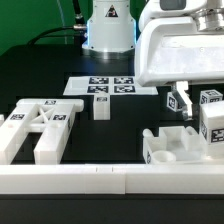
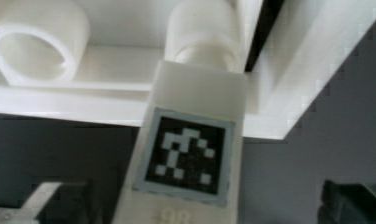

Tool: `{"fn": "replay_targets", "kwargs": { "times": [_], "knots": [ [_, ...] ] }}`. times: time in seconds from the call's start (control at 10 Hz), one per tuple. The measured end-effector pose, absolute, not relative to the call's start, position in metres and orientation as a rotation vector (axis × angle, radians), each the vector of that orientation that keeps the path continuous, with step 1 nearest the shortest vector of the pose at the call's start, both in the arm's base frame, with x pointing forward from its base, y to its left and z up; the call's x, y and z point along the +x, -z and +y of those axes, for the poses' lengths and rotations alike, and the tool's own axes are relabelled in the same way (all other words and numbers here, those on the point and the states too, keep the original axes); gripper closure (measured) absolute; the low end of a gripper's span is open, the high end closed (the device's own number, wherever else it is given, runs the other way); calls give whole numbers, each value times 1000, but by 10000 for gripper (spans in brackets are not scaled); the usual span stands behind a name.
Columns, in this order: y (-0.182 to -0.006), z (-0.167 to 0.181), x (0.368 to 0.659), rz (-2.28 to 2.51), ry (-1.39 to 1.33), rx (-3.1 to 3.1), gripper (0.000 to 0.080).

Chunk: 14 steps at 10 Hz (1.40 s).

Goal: Assemble chair

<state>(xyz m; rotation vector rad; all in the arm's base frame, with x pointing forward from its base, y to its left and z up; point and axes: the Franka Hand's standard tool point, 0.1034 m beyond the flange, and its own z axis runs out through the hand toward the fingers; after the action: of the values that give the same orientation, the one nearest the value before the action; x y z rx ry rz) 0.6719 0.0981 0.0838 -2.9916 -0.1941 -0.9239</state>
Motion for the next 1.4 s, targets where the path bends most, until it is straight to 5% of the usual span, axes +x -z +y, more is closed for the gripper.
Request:
{"fn": "replay_targets", "kwargs": {
  "times": [0.6, 0.9, 1.4],
  "knots": [
    [-127, 95, 680, -217, 879, -3002, 150],
    [-121, 95, 678, -221, 841, -3014, 150],
    [-106, 87, 681, -255, 194, -3118, 150]
  ]
}}
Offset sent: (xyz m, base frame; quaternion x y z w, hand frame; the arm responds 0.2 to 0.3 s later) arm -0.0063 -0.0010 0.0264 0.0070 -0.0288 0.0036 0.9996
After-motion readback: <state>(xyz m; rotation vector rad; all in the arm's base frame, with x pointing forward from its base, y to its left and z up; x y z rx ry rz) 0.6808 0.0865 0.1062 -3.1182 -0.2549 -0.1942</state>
